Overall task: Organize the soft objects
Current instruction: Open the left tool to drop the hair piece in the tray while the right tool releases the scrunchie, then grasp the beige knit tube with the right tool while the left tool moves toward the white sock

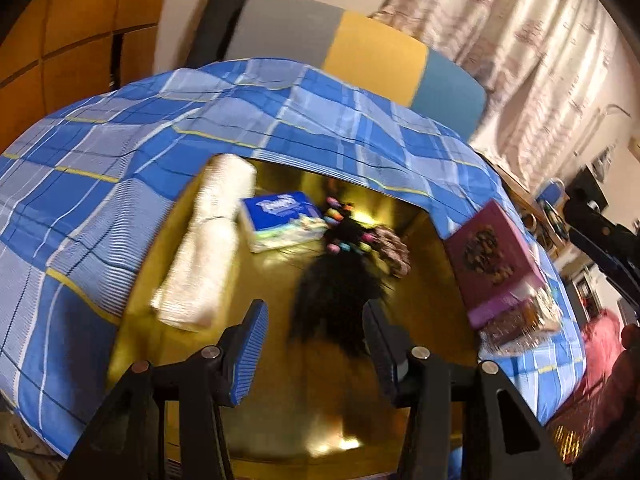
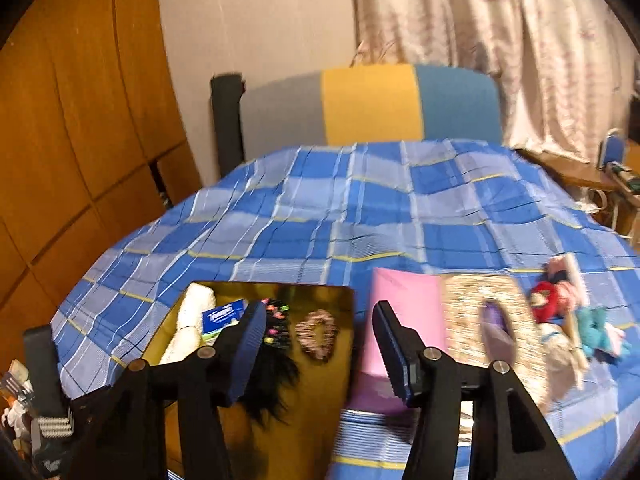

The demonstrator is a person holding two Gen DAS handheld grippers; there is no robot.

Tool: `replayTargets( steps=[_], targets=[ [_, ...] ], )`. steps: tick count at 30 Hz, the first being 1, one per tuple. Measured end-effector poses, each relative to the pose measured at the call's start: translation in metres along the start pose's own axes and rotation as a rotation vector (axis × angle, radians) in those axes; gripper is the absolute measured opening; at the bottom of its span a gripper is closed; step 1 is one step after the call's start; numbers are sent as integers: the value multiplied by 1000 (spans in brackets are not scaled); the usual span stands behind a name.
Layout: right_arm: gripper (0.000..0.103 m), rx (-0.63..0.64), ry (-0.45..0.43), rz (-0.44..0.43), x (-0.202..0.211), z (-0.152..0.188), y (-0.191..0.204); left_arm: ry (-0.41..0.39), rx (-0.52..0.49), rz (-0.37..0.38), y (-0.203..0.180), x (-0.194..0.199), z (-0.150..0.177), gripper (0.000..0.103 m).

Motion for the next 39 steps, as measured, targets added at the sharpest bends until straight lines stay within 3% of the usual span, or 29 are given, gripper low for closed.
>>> replayTargets(
  steps=[5,15,20,23,30,36,39],
  targets=[
    [61,-69,-10,92,30,26,-52,-11,-79,74,-35,4,13,50],
    [61,-356,166,297,39,113,-204,30,-215,225,-110,6,51,50],
    [61,-513,239,275,30,134,-262,53,-277,244,-139,7,68,50],
    [61,-535,220,262,27,127,-282,69,-312,255,-153,6,75,50],
    [61,-473,113,286,10,65,-310,93,-345,254,-176,7,84,50],
    [61,-506,243,266,-53,45,-340,109,-373,240,-186,9,89,50],
    [61,-609,307,189,-78,51,-357,115,-385,233,-189,9,90,50]
  ],
)
Point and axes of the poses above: each gripper's, at about its wrist camera, not at the fingertips, and x roughly against the way its jaws point, y to its left, z to its underside, the point moved 2 cm from there along -x, roughly the way its jaws point, and after that the axes turned 5 degrees about -x, right-handed, at the moved point
